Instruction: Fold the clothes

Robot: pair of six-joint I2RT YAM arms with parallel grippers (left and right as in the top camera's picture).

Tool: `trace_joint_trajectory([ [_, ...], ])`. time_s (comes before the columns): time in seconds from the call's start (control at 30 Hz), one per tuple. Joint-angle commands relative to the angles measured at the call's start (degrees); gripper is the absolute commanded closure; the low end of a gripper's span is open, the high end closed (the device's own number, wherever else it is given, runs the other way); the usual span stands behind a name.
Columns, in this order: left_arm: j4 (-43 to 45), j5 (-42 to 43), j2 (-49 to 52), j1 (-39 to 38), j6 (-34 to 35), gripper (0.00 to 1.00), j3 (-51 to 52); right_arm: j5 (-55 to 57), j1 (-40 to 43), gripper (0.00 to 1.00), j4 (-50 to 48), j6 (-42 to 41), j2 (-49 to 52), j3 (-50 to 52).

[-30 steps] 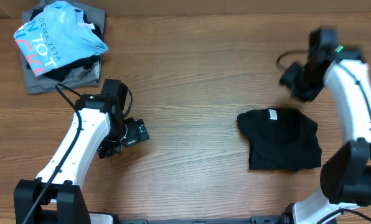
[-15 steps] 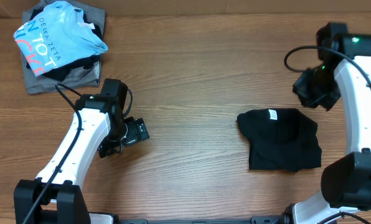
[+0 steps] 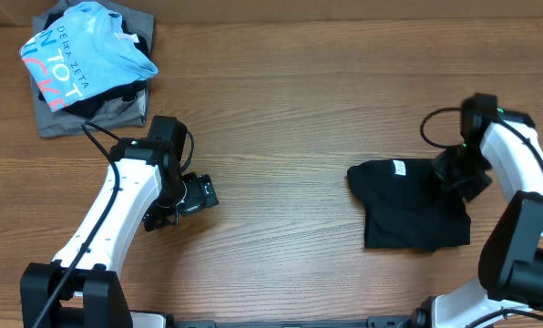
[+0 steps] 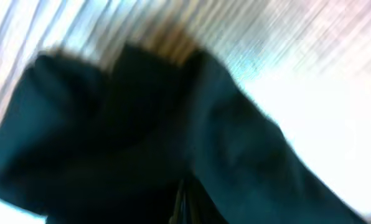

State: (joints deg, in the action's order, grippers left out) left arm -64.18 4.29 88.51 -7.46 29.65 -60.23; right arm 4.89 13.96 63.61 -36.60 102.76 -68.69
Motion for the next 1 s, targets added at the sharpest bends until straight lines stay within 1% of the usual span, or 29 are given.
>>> trace_joint_trajectory([
  [0.0,0.4,0.2,0.0,0.1,-1.2,0.00,0.0,-6.6,1.0,0.90,-5.7,3.5,0.5,4.9],
  [0.13,0.5,0.2,0.0,0.1,-1.2,0.00,0.0,-8.8,1.0,0.83,-13.1,2.7,0.6,8.8],
  [0.3,0.4,0.2,0.0,0.1,-1.2,0.00,0.0,-6.1,2.7,0.82,-17.1,0.1,0.6,7.1],
  [0.37,0.7,0.3,0.0,0.1,-1.2,0.00,0.0,-6.6,4.2,0.81,-16.0,-0.1,0.6,4.1],
  [0.47,1.9,1.6,0.0,-0.1,-1.4,0.00,0.0,-8.3,5.5,0.72,-11.6,-0.1,0.6,-2.2],
  [0.5,2.8,3.1,0.0,-0.2,-1.8,0.00,0.0,-8.7,5.7,0.67,-8.9,0.2,0.6,-5.4],
  [0.57,5.2,7.6,0.0,-0.5,-4.8,0.00,0.0,-10.1,5.7,0.48,-4.2,2.5,0.6,-11.7],
  [0.67,11.5,17.2,0.0,-1.9,-11.5,0.00,0.0,-15.2,5.7,0.18,4.8,8.3,0.6,-22.7],
  [0.7,13.9,19.7,0.1,-2.5,-12.6,0.00,0.0,-18.1,5.7,0.11,7.7,10.4,0.6,-25.9],
  [0.73,16.5,21.7,0.2,-3.3,-12.8,0.00,0.0,-21.2,5.7,0.08,10.3,12.8,0.5,-28.7],
  [0.8,22.9,25.3,1.0,-5.8,-12.5,0.00,0.0,-28.5,5.6,0.07,17.0,18.5,0.4,-34.8],
  [0.87,28.0,26.3,2.3,-8.8,-9.7,0.00,0.0,-30.1,5.2,0.08,22.9,20.6,0.1,-38.8],
  [0.9,30.9,26.0,3.7,-11.4,-7.6,0.00,0.0,-28.9,4.6,0.14,26.6,20.6,-0.3,-39.9],
  [0.93,32.2,25.6,4.8,-13.1,-6.8,0.00,0.0,-27.4,4.0,0.24,28.5,20.8,-0.6,-39.8],
  [0.97,33.1,24.2,6.7,-15.6,-6.6,0.00,0.0,-23.2,2.8,0.59,31.3,21.0,-0.6,-39.1],
])
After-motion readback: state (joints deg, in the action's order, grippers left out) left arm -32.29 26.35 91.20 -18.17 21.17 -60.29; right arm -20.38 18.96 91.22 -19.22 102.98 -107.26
